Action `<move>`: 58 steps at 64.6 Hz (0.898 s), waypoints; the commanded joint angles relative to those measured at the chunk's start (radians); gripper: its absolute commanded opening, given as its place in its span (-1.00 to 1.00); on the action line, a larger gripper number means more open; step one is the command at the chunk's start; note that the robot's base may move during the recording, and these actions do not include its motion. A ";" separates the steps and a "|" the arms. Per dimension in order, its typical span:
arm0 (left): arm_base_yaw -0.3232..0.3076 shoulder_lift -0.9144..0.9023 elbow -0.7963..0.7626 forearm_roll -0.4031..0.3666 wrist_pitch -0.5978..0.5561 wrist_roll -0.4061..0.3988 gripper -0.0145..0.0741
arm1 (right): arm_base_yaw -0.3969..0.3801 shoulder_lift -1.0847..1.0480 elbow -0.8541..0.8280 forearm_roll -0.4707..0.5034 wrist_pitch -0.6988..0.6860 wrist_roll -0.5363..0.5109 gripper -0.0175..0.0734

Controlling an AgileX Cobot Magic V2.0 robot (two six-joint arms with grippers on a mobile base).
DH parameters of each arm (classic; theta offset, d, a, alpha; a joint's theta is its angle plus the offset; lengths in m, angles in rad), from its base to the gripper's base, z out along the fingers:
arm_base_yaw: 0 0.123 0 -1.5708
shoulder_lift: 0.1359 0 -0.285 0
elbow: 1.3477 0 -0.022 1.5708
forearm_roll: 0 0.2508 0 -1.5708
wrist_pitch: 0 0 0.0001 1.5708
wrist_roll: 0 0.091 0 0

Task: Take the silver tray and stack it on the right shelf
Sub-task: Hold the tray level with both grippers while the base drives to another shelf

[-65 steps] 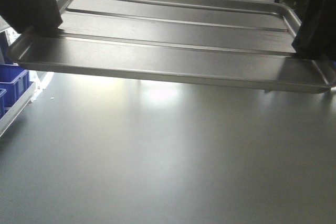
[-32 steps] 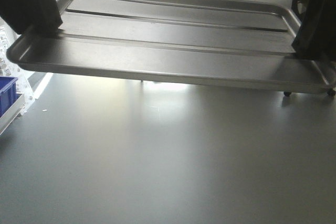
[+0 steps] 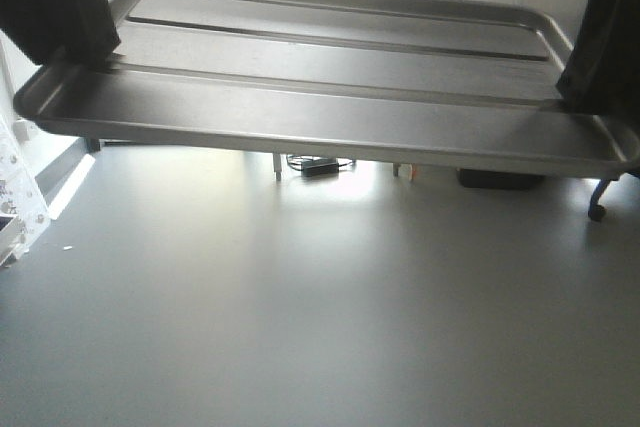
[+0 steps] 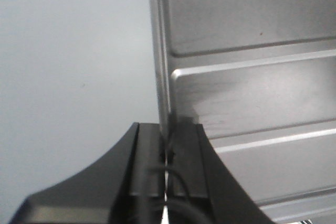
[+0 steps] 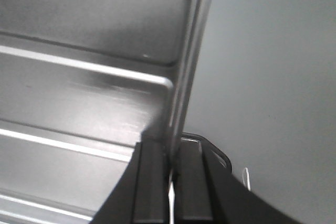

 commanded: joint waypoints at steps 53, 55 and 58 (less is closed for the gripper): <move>-0.011 -0.029 -0.022 0.005 0.006 0.039 -0.90 | 0.002 -0.024 -0.027 -0.035 -0.059 -0.025 -0.49; -0.011 -0.029 -0.022 0.005 0.006 0.039 -0.90 | 0.002 -0.024 -0.027 -0.035 -0.059 -0.025 -0.49; -0.011 -0.029 -0.022 0.005 0.006 0.039 -0.90 | 0.002 -0.024 -0.027 -0.035 -0.059 -0.025 -0.49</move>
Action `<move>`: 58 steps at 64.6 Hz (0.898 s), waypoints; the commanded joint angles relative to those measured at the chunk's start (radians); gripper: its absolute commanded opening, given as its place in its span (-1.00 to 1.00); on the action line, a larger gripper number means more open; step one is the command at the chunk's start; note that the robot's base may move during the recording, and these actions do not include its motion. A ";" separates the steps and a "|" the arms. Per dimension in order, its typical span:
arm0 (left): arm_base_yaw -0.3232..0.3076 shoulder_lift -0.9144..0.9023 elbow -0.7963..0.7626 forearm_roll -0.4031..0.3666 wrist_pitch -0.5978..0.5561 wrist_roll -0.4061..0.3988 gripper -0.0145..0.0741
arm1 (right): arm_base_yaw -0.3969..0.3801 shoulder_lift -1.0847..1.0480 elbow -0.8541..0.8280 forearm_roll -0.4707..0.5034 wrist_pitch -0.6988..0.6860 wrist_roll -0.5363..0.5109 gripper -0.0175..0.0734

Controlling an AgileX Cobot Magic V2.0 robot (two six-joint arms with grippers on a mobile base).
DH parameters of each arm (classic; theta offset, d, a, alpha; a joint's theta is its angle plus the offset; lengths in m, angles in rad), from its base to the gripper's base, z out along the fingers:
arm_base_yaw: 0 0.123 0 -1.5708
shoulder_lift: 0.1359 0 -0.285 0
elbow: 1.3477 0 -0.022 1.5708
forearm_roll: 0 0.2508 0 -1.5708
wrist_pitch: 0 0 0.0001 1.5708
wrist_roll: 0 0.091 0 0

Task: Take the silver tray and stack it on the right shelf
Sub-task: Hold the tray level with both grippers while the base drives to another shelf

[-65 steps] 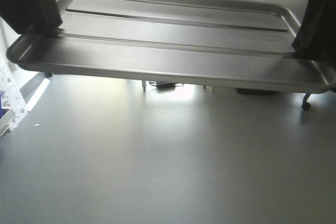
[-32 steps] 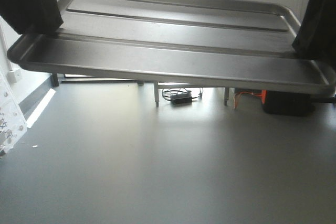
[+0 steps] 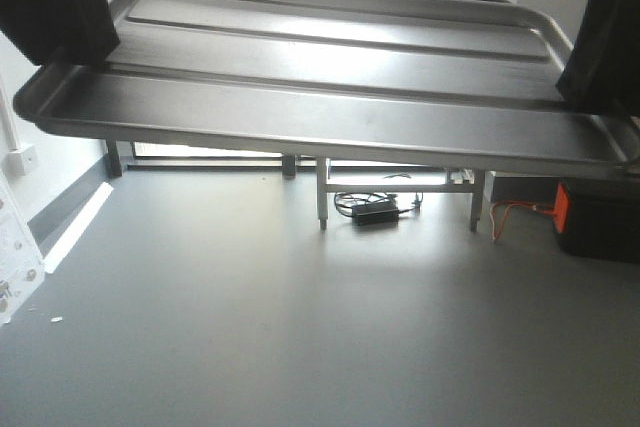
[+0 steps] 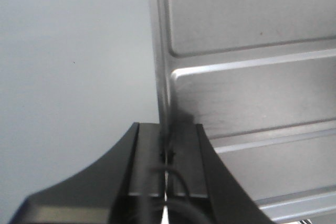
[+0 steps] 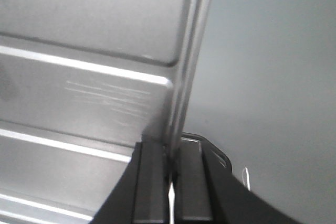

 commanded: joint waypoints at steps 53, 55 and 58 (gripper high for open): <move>-0.011 -0.029 -0.022 0.010 0.004 0.039 -0.90 | 0.002 -0.024 -0.027 -0.035 -0.059 -0.025 -0.49; -0.011 -0.029 -0.022 0.010 0.004 0.039 -0.90 | 0.002 -0.024 -0.027 -0.035 -0.059 -0.025 -0.49; -0.011 -0.029 -0.022 0.010 0.004 0.039 -0.90 | 0.002 -0.024 -0.027 -0.035 -0.059 -0.025 -0.49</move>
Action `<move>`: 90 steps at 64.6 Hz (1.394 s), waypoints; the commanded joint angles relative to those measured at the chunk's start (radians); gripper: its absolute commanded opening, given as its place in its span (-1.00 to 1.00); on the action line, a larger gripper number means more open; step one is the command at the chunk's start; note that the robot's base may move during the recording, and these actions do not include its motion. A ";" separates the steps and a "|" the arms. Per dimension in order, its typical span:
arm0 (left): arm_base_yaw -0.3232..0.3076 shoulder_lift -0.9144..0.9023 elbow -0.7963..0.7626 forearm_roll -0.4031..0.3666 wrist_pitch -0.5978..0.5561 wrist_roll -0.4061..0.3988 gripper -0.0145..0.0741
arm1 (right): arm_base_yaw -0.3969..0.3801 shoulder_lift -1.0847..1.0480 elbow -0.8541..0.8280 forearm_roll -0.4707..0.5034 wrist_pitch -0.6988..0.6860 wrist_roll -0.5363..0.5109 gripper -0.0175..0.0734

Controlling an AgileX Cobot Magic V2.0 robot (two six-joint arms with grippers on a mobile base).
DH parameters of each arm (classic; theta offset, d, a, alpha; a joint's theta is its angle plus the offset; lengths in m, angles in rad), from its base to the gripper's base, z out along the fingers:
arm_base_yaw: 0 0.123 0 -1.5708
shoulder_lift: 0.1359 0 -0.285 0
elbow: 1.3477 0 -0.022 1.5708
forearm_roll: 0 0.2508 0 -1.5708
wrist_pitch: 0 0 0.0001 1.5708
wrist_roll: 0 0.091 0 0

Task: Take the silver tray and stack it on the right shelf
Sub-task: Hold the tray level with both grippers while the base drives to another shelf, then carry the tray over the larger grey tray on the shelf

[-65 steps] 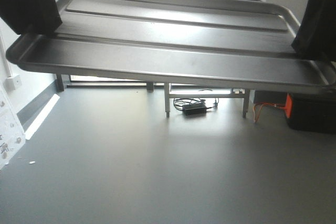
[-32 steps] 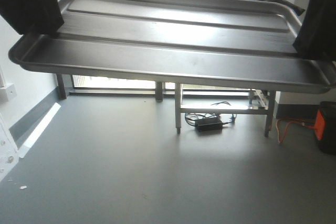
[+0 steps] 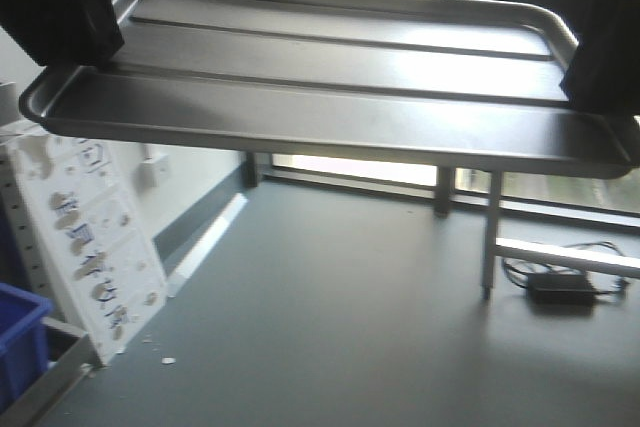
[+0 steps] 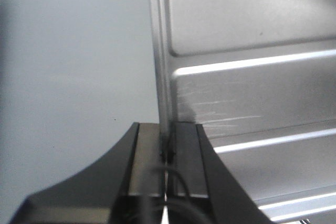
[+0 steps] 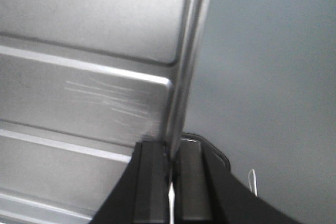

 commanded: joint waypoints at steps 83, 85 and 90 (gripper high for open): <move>-0.011 -0.029 -0.022 0.007 0.008 0.039 -0.90 | 0.002 -0.024 -0.027 -0.033 -0.061 -0.025 -0.49; -0.011 -0.029 -0.022 0.007 0.008 0.039 -0.90 | 0.002 -0.024 -0.027 -0.033 -0.061 -0.025 -0.49; -0.011 -0.029 -0.022 0.007 0.008 0.039 -0.90 | 0.002 -0.024 -0.027 -0.033 -0.061 -0.025 -0.49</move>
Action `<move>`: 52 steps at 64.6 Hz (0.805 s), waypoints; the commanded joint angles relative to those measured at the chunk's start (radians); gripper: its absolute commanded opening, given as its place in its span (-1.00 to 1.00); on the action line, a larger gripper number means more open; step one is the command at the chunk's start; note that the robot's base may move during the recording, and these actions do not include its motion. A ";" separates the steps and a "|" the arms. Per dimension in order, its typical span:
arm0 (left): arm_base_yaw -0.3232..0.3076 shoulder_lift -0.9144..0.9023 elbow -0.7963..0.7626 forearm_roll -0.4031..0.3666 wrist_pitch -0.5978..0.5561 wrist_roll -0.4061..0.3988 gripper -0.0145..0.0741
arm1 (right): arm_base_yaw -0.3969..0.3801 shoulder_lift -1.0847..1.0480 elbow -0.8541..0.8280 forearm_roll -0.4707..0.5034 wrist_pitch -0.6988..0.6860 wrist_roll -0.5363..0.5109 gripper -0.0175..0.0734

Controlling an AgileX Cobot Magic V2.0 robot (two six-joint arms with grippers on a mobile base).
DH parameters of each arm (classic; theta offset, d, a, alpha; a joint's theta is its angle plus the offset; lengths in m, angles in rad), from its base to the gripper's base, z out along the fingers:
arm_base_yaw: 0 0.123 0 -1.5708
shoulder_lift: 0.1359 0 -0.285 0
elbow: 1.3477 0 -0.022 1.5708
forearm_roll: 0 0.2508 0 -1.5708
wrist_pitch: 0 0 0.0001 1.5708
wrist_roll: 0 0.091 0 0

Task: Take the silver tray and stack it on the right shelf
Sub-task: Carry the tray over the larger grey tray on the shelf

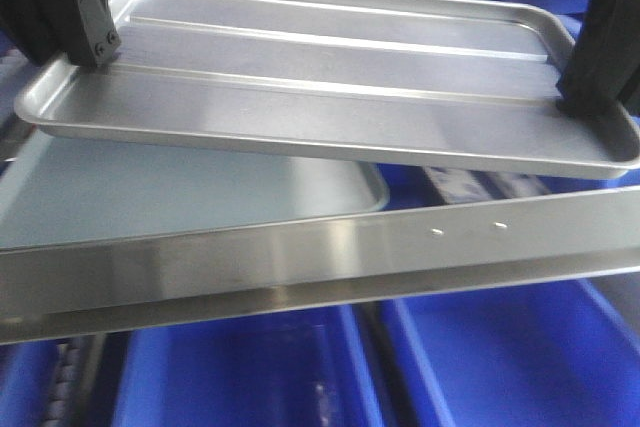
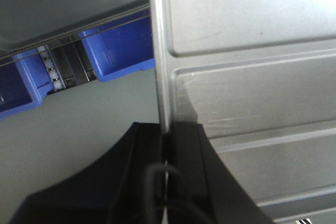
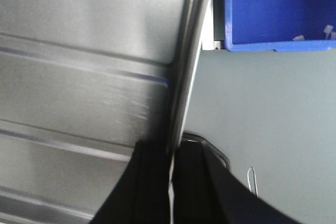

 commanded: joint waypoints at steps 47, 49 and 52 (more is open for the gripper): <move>-0.011 -0.029 -0.022 0.007 0.004 0.039 -0.90 | 0.002 -0.024 -0.027 -0.033 -0.060 -0.025 -0.49; -0.011 -0.029 -0.022 0.007 0.004 0.039 -0.90 | 0.002 -0.024 -0.027 -0.033 -0.060 -0.025 -0.49; -0.011 -0.029 -0.022 0.007 0.004 0.039 -0.90 | 0.002 -0.024 -0.027 -0.033 -0.060 -0.025 -0.49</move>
